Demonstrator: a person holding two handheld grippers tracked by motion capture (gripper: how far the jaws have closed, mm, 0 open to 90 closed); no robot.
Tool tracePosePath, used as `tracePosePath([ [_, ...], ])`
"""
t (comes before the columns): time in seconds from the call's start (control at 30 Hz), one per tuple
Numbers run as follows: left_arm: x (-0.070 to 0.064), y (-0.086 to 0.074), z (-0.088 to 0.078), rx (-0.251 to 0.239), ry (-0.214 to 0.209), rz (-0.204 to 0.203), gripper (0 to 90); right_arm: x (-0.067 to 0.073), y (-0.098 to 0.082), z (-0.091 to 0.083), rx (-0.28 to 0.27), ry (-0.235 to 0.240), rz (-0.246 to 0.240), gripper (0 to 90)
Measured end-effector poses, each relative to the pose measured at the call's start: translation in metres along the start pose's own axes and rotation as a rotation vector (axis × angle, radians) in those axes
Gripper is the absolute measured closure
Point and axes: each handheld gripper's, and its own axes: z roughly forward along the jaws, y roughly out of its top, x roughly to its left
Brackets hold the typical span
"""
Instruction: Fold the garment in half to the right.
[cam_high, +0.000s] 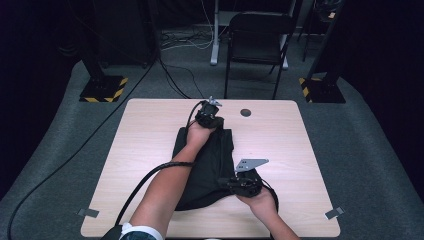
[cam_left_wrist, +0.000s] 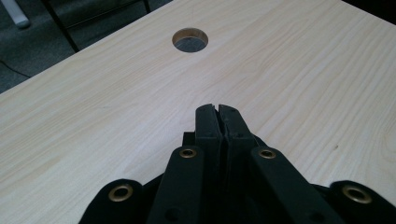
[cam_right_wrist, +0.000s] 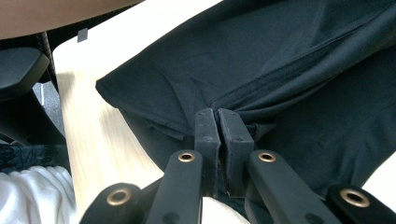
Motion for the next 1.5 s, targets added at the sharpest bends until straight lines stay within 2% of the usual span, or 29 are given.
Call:
tracePosePath([
  [0.3, -0.001, -0.004, 0.008, 0.018, 0.003, -0.009, 86.5, -0.006, -0.008, 0.002, 0.022, -0.013, 0.019, 86.8],
  [0.97, -0.005, -0.008, 0.017, 0.041, -0.008, 0.01, 82.1, -0.007, -0.016, 0.012, 0.093, -0.061, 0.027, 86.6],
  [1.33, -0.006, -0.007, 0.012, 0.034, -0.027, 0.012, 64.4, -0.007, -0.016, 0.013, 0.098, -0.067, 0.027, 86.5],
  [1.5, -0.003, -0.008, 0.008, 0.028, -0.022, 0.009, 55.2, -0.008, -0.015, 0.014, 0.101, -0.068, 0.024, 86.5],
])
